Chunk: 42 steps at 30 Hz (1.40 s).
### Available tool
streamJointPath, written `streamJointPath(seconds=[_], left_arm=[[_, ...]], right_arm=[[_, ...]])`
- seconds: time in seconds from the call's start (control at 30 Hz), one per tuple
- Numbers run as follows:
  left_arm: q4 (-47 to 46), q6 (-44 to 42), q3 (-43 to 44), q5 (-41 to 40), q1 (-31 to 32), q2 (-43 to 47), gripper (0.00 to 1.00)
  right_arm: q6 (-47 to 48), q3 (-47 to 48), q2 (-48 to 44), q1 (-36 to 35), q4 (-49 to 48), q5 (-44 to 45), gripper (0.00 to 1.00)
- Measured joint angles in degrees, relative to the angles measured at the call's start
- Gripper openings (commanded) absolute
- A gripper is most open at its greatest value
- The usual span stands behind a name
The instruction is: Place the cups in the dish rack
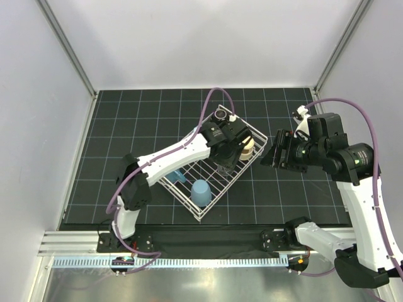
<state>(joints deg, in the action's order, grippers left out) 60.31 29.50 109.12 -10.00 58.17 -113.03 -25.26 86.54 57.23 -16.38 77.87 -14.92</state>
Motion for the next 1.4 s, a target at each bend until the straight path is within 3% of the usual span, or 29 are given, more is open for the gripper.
streamJointPath(seconds=[0.23, 0.8, 0.9, 1.03, 1.13, 1.3, 1.33, 1.4], left_arm=[[0.85, -1.53, 3.45, 0.07, 0.0, -5.09, 0.0], [1.18, -1.53, 4.28, 2.43, 0.0, -8.15, 0.03], [1.05, -1.33, 3.82, 2.8, 0.0, -8.31, 0.1], [0.98, -0.87, 3.19, 3.04, 0.0, -8.33, 0.36], [0.98, -0.13, 2.86, 3.02, 0.0, -8.33, 0.49], [0.87, 0.37, 1.88, 2.97, 0.0, -8.33, 0.59], [0.83, 0.35, 1.7, 2.97, 0.0, -8.33, 0.71], [0.81, 0.24, 1.51, 2.78, 0.0, -8.33, 0.73]], right_arm=[[1.84, 0.04, 0.0, 0.0, 0.02, 1.75, 0.72], [3.34, 0.07, 0.02, 0.0, 0.02, 3.1, 0.72], [3.52, 0.07, 0.02, 0.0, 0.02, 3.23, 0.72], [3.56, 0.07, 0.0, 0.0, 0.02, 3.26, 0.72], [3.56, 0.07, 0.0, 0.0, 0.04, 3.26, 0.72], [3.56, 0.07, -0.02, 0.0, 0.02, 3.26, 0.72], [3.56, 0.07, -0.02, 0.0, 0.04, 3.26, 0.72], [3.56, 0.07, -0.02, 0.0, 0.04, 3.23, 0.72]])
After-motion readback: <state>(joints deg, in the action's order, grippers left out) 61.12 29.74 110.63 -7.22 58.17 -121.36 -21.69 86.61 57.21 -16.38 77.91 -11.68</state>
